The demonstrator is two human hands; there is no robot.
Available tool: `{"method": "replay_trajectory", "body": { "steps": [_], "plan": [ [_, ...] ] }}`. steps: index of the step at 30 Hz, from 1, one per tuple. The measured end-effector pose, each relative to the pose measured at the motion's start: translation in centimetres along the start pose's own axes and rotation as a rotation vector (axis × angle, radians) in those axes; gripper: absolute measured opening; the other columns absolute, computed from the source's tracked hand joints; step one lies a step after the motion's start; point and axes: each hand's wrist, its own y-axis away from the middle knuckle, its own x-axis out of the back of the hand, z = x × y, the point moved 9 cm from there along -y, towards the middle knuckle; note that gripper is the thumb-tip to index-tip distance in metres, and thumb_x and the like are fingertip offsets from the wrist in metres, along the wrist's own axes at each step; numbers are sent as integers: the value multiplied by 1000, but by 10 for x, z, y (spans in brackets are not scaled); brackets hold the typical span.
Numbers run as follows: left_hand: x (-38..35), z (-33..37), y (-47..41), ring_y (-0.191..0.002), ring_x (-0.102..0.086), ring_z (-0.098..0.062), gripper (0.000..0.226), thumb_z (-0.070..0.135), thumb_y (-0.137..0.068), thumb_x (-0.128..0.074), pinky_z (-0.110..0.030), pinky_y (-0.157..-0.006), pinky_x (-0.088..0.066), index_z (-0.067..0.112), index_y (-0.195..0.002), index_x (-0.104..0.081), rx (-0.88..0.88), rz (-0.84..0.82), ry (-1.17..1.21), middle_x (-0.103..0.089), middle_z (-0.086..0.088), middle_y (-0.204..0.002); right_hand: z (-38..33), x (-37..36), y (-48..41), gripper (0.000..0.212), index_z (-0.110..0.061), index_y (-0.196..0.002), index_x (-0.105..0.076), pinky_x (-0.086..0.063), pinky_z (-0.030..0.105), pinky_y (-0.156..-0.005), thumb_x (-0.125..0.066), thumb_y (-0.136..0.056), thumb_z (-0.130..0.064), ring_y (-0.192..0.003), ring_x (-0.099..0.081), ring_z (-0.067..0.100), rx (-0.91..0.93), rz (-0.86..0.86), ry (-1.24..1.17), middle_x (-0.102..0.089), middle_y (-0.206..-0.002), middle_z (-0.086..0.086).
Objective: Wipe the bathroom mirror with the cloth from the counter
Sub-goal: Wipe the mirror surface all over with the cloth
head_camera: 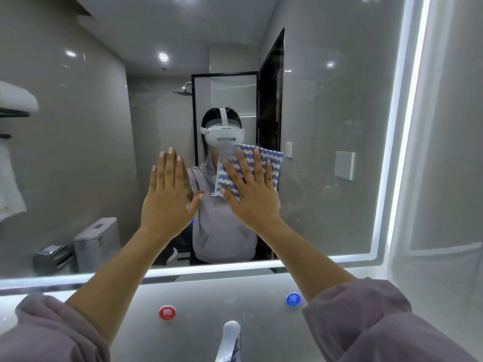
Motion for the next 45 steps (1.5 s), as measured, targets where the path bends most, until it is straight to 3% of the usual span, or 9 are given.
{"method": "replay_trajectory", "body": {
  "steps": [6,10,15,32,39,45],
  "plan": [
    [-11,6,-4,-150,10,-30,95,66,-91,-24,-28,-118,18,2,-148,16,74,42,80,14,-17,-160,0,1,5,61,-29,-152,-20,-2,49,-120,-31,-98,-55,-148,-3,33,20,23,0,-9,-161,2],
    [-16,7,-5,-149,10,-32,94,67,-91,-23,-36,-121,10,3,-148,18,70,69,90,13,-18,-160,3,-9,29,60,-28,-152,-21,-4,50,-120,-32,-98,-54,-148,-3,32,28,16,17,-7,-161,2],
    [-21,8,-1,-149,9,-34,95,64,-92,-26,-46,-123,-1,-1,-149,14,59,57,95,11,-22,-160,9,-31,83,60,-30,-152,-19,-7,53,-119,-33,-98,-54,-148,-2,32,56,-52,56,-9,-161,2],
    [-18,9,-5,-149,7,-38,95,63,-93,-25,-45,-122,0,-6,-149,7,30,82,73,7,-27,-159,15,-50,143,59,-31,-152,-17,1,49,-120,-32,-98,-53,-148,-4,30,42,-79,88,-2,-162,-4],
    [-17,9,-6,-148,4,-40,94,62,-93,-24,-47,-122,-2,-10,-148,1,23,97,52,3,-30,-158,28,-51,154,54,-31,-147,-35,-2,48,-120,-35,-98,-52,-149,-5,28,102,-79,104,-22,-157,-2],
    [-18,8,-6,-148,4,-40,95,63,-94,-24,-47,-122,-1,-9,-148,2,19,109,41,3,-30,-158,54,-50,163,53,-32,-149,-28,-4,50,-120,-31,-100,-51,-148,-8,29,119,-92,115,-11,-161,-4]
  ]
}}
